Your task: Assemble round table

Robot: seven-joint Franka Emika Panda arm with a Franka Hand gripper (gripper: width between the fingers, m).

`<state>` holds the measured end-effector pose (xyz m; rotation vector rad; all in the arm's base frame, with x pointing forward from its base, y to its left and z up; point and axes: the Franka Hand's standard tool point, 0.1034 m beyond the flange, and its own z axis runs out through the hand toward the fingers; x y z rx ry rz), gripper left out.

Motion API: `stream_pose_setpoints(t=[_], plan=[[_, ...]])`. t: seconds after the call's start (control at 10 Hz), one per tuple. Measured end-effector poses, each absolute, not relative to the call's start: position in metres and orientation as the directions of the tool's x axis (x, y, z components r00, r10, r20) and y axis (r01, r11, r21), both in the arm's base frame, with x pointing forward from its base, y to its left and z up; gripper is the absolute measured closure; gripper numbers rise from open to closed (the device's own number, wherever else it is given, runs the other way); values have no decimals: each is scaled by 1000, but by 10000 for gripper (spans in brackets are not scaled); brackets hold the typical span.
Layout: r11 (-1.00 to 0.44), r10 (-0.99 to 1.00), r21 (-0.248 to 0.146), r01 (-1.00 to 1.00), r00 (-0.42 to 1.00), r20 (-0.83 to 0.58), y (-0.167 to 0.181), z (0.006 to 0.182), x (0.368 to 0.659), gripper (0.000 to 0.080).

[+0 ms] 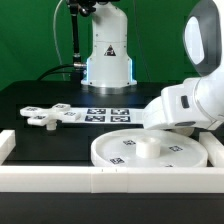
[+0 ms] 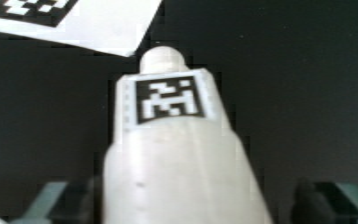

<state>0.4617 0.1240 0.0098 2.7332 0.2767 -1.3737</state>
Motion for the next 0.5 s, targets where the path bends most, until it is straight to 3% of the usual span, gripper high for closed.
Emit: stream_pose_setpoints(t=[0.3,0.5], plan=[[-980,137,-26,195,583,-800,123,10,462,393],[-977,165,-50,209,581,-797,120,24,468,393]])
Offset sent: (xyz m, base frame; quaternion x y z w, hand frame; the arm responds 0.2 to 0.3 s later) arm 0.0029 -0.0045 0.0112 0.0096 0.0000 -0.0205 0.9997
